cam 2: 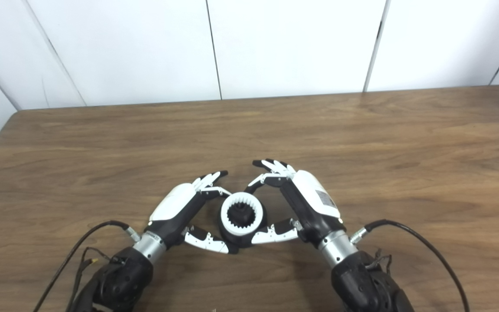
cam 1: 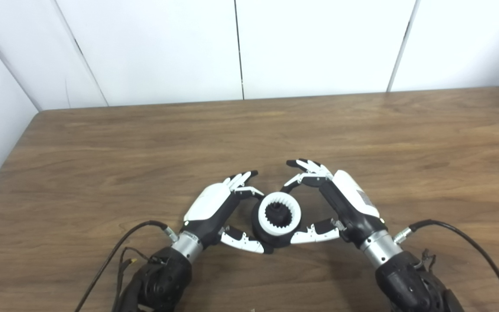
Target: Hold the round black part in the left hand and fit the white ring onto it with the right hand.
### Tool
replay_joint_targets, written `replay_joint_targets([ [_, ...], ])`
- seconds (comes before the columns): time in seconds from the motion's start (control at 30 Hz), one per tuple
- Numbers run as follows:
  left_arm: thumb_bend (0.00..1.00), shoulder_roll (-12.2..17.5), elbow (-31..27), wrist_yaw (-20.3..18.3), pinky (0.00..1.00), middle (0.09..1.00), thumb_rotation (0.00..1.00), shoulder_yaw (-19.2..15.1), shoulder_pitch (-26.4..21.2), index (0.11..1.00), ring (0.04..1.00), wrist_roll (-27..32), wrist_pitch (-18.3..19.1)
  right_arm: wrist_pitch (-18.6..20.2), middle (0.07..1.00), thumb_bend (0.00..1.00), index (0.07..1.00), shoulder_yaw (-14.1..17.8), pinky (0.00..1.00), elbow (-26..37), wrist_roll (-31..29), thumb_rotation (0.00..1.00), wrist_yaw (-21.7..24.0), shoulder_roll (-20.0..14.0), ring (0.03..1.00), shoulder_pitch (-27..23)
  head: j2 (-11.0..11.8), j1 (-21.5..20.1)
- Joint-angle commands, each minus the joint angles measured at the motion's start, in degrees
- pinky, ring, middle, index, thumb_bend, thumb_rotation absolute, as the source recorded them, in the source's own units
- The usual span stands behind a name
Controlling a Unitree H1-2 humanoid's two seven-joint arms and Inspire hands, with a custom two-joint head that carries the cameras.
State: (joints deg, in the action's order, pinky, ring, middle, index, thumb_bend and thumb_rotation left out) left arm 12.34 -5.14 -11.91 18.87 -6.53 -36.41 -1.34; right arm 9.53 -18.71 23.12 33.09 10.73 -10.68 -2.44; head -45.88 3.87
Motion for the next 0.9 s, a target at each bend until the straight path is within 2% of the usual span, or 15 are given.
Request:
replay_joint_targets([
  [0.0, 0.96, 0.0, -1.3, 0.7, 1.00, 1.000, 0.35, 0.1, -1.7, 0.643, 1.000, -0.3, -0.7, -2.5, 0.908, 0.52, 0.491, -0.2, 1.00, -0.1, 0.7, 0.15, -0.8, 0.8, 0.962, -1.8, 0.0, 0.1],
  [0.47, 0.96, 0.2, -2.3, -0.2, 1.00, 1.000, 0.37, 0.2, -1.5, 0.647, 1.000, -0.4, 0.2, -2.4, 0.913, 0.52, 0.492, 0.1, 1.00, -3.1, 1.9, 0.15, -1.1, 1.8, 0.965, -4.1, -0.2, 0.2],
  [0.87, 0.96, 0.5, -2.2, -0.1, 1.00, 1.000, 0.35, -0.3, -1.5, 0.640, 1.000, 0.6, -0.4, -2.2, 0.905, 0.52, 0.492, 1.5, 1.00, -2.9, 1.2, 0.15, -0.7, 1.7, 0.959, -5.1, -0.7, 0.0],
])
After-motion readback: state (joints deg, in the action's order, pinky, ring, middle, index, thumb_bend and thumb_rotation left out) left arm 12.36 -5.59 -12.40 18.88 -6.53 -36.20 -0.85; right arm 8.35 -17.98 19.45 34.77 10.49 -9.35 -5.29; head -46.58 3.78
